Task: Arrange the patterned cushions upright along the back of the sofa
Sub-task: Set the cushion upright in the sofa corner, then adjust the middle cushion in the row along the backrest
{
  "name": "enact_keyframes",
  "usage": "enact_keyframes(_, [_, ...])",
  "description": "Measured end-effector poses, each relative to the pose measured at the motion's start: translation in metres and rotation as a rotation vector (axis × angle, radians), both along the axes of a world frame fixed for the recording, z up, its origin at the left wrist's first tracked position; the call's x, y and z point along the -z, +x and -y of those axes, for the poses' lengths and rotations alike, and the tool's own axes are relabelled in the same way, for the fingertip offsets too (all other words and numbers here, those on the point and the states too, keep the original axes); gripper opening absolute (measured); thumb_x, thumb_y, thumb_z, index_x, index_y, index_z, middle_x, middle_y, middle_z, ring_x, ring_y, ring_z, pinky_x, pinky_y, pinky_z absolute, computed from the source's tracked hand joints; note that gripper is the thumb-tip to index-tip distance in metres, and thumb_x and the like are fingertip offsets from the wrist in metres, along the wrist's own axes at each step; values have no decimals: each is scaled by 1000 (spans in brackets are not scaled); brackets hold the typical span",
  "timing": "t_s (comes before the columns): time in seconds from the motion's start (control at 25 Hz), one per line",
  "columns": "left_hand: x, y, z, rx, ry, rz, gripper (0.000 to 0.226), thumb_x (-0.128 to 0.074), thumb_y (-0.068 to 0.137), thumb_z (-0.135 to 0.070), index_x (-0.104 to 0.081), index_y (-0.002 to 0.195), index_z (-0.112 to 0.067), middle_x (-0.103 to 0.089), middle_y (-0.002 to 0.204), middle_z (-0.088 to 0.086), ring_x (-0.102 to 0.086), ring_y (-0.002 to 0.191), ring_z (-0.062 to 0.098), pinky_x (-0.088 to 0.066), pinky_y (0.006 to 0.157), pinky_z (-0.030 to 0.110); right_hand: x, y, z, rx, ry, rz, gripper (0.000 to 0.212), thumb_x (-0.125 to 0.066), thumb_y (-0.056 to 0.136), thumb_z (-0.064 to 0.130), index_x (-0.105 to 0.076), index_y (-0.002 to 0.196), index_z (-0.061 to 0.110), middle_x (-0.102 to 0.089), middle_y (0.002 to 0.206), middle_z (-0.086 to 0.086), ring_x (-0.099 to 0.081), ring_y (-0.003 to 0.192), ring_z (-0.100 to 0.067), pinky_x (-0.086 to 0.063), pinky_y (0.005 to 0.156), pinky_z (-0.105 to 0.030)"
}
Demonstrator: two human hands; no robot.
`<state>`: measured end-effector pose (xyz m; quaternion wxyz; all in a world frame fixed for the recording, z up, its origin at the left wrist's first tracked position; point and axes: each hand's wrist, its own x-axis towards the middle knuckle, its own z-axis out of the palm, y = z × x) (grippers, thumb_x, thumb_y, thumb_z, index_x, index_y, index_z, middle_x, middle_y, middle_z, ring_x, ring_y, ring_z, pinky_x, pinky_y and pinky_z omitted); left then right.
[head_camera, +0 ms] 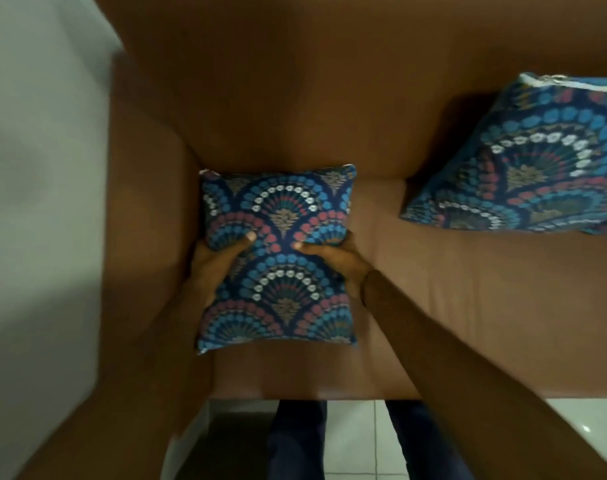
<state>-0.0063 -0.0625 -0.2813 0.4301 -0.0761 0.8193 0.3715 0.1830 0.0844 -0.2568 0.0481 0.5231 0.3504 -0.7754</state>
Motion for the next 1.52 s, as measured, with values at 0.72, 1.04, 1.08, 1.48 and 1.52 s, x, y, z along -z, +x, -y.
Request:
enact_keyframes(0.72, [-35,-46,-34,171,448,-424,96,-90,80,-11,-33,157,-10,-52,151,-1,-55,139,13,-50,111,17,0,-48,-51,28,707,-37,87,-95,67,-3,-50,141,-5,-70,130,-11,-74,108,-6,-63,96,-38])
enact_keyframes(1.04, [-32,52,-42,59,243,-578,98,-64,95,-46,-12,166,-1,-21,171,22,-23,160,30,-22,133,49,-24,-2,-62,4,658,-79,111,-96,70,3,-29,157,18,-49,138,15,-55,113,18,-50,90,-5])
enact_keyframes(1.08, [-31,78,-47,60,190,-587,96,-63,96,-46,-15,164,2,-23,168,27,-25,158,37,-22,132,53,-25,15,-66,0,633,-49,112,-96,71,10,-28,159,23,-47,140,14,-53,117,12,-48,92,-7])
enact_keyframes(1.48, [-27,283,-214,466,299,-475,117,-87,70,-55,-23,163,-24,-36,165,14,-39,151,30,-31,128,46,-42,301,-183,342,535,266,42,-90,81,13,-58,108,10,-60,92,-1,-62,98,-25,-59,90,-43])
enact_keyframes(1.52, [-29,288,-234,498,323,-441,127,-95,66,-45,-19,165,-22,-32,168,13,-36,154,28,-28,128,37,-45,326,-204,404,580,286,47,-90,82,15,-52,110,16,-61,99,-3,-62,102,-26,-59,91,-45])
